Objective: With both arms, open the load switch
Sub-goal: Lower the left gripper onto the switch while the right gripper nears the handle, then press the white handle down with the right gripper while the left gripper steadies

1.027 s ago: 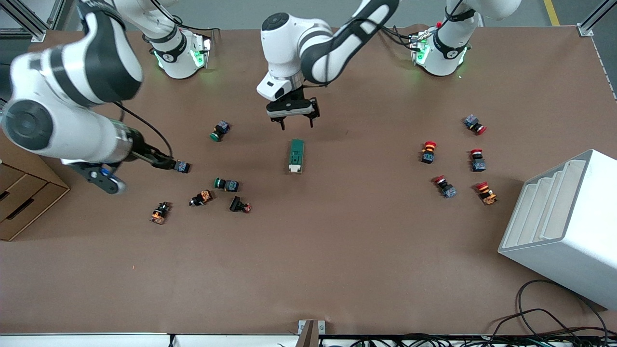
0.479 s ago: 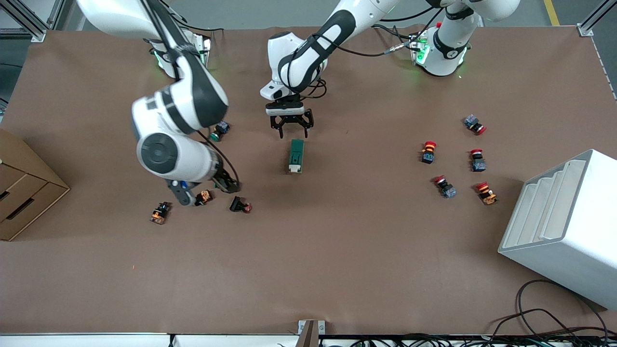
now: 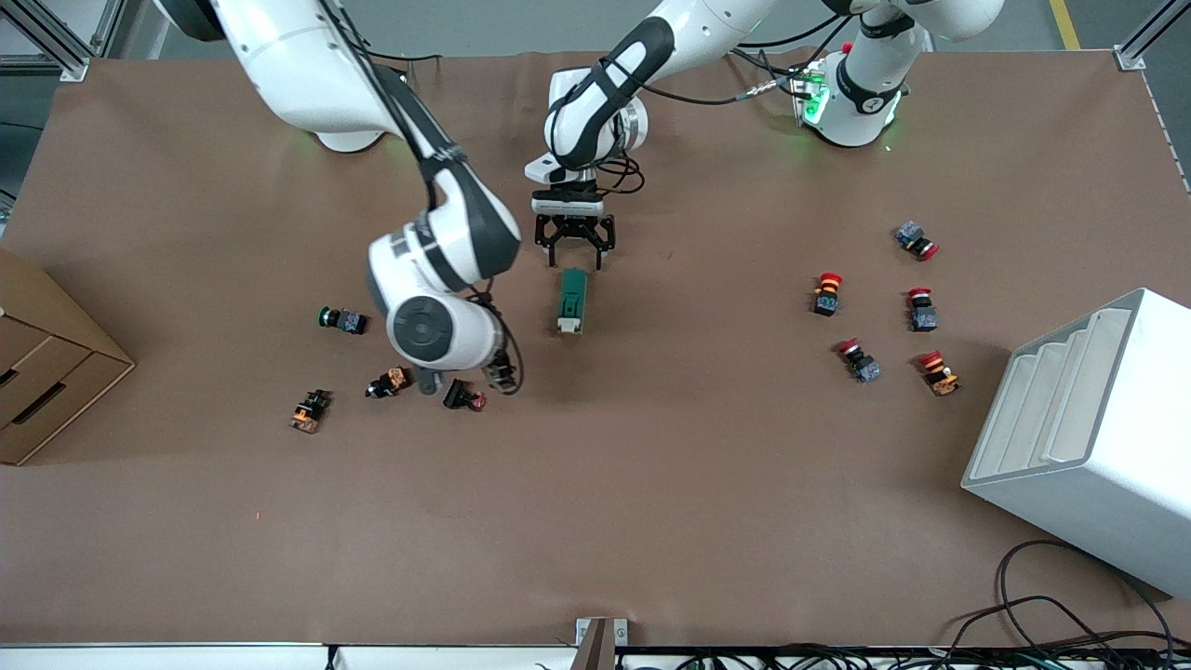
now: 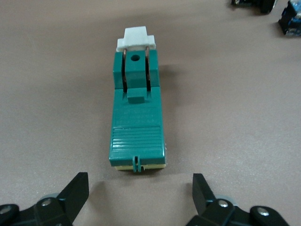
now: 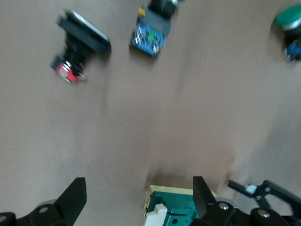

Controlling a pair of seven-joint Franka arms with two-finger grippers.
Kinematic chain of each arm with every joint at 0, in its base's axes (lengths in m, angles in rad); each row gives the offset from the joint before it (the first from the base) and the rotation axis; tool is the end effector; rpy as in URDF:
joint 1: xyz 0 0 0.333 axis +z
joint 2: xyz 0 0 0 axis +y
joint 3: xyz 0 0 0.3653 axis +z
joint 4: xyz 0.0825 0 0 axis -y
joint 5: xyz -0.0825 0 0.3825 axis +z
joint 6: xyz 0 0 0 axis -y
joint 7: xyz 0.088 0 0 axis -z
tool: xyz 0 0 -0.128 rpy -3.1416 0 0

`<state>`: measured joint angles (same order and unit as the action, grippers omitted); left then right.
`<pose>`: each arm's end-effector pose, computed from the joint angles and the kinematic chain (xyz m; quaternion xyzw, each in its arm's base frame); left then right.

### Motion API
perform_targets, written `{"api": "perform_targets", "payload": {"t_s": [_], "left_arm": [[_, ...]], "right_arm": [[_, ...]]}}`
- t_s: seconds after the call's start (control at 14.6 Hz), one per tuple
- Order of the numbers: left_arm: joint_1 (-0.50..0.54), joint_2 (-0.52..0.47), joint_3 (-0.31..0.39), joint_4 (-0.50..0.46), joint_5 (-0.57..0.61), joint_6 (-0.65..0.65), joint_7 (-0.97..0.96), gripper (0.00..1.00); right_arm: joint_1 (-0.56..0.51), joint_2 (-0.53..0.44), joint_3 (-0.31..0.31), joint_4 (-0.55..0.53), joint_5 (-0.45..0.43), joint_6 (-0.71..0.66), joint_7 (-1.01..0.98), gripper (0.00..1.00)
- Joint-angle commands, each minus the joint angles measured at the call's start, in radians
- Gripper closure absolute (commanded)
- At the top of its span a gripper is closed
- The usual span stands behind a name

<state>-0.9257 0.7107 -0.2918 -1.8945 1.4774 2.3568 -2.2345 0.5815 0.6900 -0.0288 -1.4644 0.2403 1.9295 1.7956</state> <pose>0.2585 -0.5932 0.1485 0.9352 -0.0584 0.3492 0.0086 0.5991 0.3988 0.2778 0.7726 -0.6174 -0.1328 0.0649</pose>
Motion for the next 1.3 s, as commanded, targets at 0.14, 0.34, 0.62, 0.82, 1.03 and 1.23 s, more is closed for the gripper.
{"api": "perform_targets", "payload": {"t_s": [0.14,0.34,0.62,0.82,1.03,1.23], "left_arm": [[-0.002,-0.02,0.003,-0.055,0.15,0.006,-0.19,0.02],[-0.024,-0.017,0.003,-0.08,0.201,-0.013,-0.277,0.02],[-0.041,-0.01,0.003,-0.083,0.199,-0.033,-0.301,0.02],[-0.041,-0.01,0.003,-0.083,0.199,-0.033,-0.301,0.02],[-0.041,-0.011,0.003,-0.083,0.199,-0.033,-0.304,0.02],[-0.041,-0.011,0.002,-0.083,0.199,-0.031,-0.304,0.01]], "right_arm": [[0.089,0.071,-0.01,0.038,0.085,0.054,0.091,0.0],[0.113,0.097,-0.01,0.036,0.117,0.052,0.105,0.0],[0.135,0.105,-0.01,0.033,0.117,0.01,0.116,0.0],[0.142,0.098,-0.01,0.041,0.117,-0.066,0.116,0.0],[0.141,0.097,-0.01,0.044,0.117,-0.101,0.116,0.0],[0.138,0.097,-0.01,0.067,0.117,-0.154,0.111,0.0]]}}
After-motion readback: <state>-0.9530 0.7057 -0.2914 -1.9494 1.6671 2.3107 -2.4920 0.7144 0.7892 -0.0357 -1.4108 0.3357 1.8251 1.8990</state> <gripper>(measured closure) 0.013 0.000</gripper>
